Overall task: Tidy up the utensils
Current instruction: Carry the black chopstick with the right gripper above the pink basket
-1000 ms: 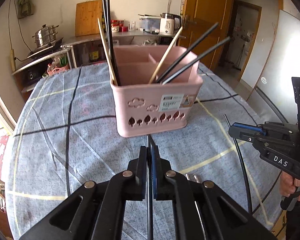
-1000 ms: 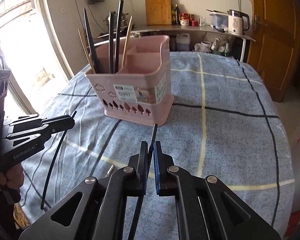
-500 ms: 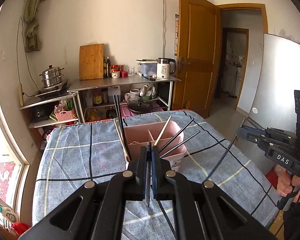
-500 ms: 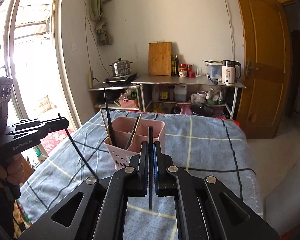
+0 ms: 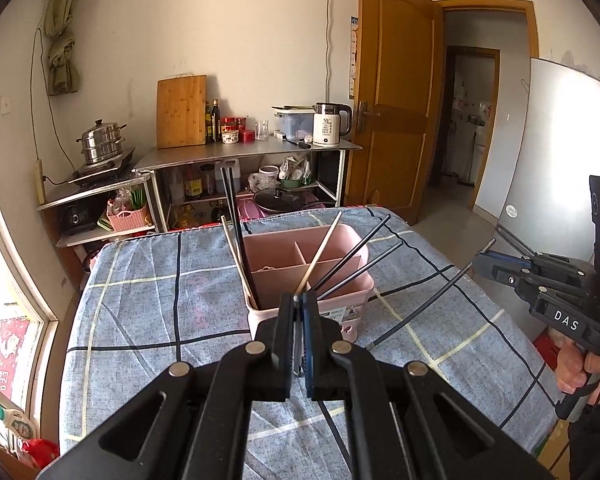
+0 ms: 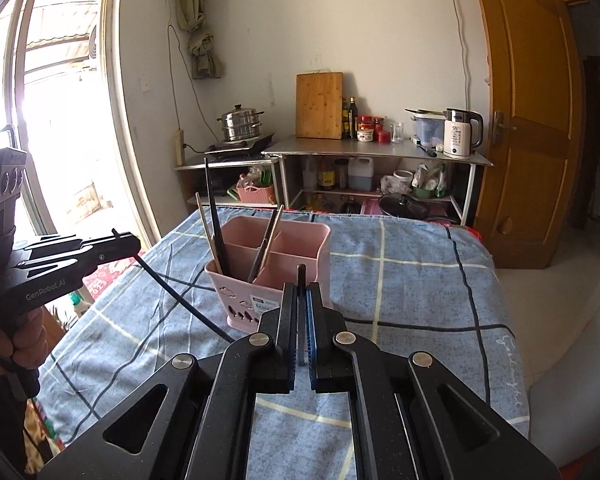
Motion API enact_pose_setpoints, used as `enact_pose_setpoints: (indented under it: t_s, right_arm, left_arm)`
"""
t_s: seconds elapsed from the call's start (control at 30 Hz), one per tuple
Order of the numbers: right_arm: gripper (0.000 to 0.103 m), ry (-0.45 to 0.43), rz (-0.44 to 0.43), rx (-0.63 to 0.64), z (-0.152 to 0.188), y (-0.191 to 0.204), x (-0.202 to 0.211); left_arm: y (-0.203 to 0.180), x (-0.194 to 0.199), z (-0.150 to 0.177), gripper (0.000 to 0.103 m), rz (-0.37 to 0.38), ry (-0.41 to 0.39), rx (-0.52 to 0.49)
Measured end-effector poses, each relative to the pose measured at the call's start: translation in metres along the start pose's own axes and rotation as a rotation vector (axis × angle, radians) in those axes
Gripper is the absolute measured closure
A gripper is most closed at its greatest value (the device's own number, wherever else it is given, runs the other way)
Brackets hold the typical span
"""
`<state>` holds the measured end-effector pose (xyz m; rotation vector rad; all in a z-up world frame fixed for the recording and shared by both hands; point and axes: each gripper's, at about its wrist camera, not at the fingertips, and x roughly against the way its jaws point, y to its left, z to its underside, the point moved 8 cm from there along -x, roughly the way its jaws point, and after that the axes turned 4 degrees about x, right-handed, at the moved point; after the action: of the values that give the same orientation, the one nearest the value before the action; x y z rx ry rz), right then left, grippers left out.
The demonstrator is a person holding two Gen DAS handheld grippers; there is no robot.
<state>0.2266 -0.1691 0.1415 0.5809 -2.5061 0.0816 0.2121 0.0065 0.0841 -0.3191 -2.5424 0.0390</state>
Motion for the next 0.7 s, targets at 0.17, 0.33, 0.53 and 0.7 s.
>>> enact_pose_setpoints:
  t_s: [0.17,0.33,0.53,0.7]
  right_arm:
    - [0.099,-0.020,-0.011,0.017,-0.009,0.004,0.009]
    - [0.099,-0.041,-0.034,0.039,-0.021,0.014,0.015]
    - [0.099,-0.073,-0.063,0.070,-0.042,0.032,0.016]
    - [0.099,-0.123,-0.095,0.090,-0.071,0.045,0.016]
  left_arm:
    - [0.000,0.010,-0.007,0.099,0.017,-0.013,0.012]
    - [0.003,0.022,-0.017,0.099,0.046,-0.022,0.022]
    - [0.006,0.029,-0.035,0.099,0.050,-0.025,0.016]
    - [0.010,0.041,-0.066,0.099,0.046,-0.064,0.013]
